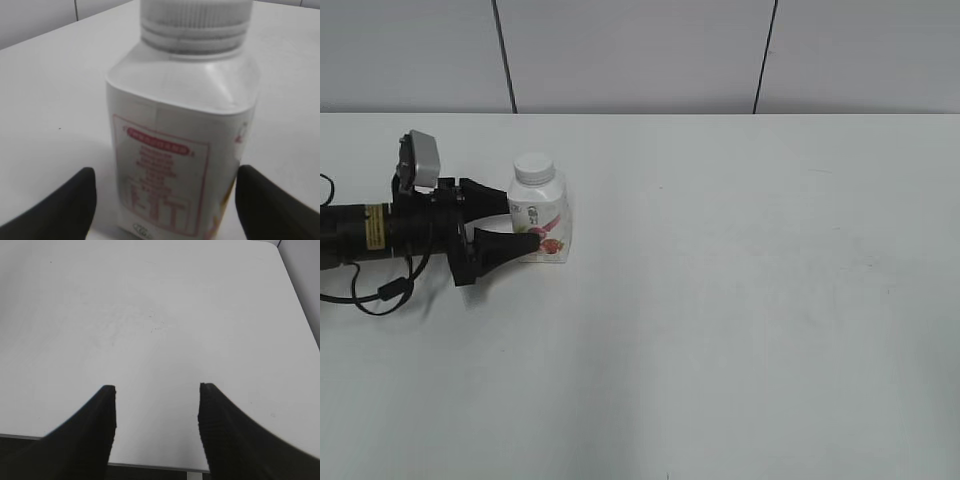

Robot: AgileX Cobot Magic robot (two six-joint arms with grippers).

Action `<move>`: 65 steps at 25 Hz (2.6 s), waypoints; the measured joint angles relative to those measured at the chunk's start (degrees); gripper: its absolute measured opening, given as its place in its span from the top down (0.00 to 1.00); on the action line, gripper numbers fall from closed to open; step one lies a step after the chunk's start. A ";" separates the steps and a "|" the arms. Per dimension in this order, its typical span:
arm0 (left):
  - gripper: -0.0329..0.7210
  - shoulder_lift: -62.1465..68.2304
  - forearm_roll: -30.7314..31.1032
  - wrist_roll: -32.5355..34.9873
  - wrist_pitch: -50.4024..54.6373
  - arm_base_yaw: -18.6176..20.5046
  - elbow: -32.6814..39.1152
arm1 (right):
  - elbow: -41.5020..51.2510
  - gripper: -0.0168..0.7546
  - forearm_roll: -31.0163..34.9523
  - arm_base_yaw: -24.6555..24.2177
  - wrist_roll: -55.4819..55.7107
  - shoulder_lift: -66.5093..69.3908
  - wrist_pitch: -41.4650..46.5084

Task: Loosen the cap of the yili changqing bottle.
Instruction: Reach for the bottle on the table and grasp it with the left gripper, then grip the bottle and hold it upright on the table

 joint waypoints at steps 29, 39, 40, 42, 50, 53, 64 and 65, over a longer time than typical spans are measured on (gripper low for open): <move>0.46 0.19 1.45 -0.49 0.04 -3.89 -3.30 | -3.78 0.42 4.84 0.00 0.06 13.65 -0.02; 0.47 0.19 1.38 -0.55 0.10 -3.89 -3.30 | -20.56 0.42 6.22 0.00 5.70 47.85 0.06; 0.47 0.19 1.38 -0.55 0.10 -3.89 -3.30 | -22.47 0.42 6.22 0.00 5.79 52.24 0.20; 0.47 0.19 1.38 -0.55 0.00 -3.94 -3.30 | -25.82 0.42 6.30 0.00 5.86 58.04 0.66; 0.47 0.19 1.32 -2.12 0.03 -4.11 -3.30 | -40.91 0.42 6.62 0.00 5.80 81.15 4.72; 0.47 0.19 1.31 -3.65 0.09 -4.11 -3.38 | -46.86 0.42 6.62 0.00 5.80 88.81 6.26; 0.47 0.19 1.58 -4.16 0.04 -4.16 -3.58 | -66.85 0.42 6.88 1.03 5.88 108.49 6.45; 0.47 0.19 1.63 -4.16 0.04 -4.21 -3.58 | -67.97 0.42 6.88 1.68 5.88 109.27 6.45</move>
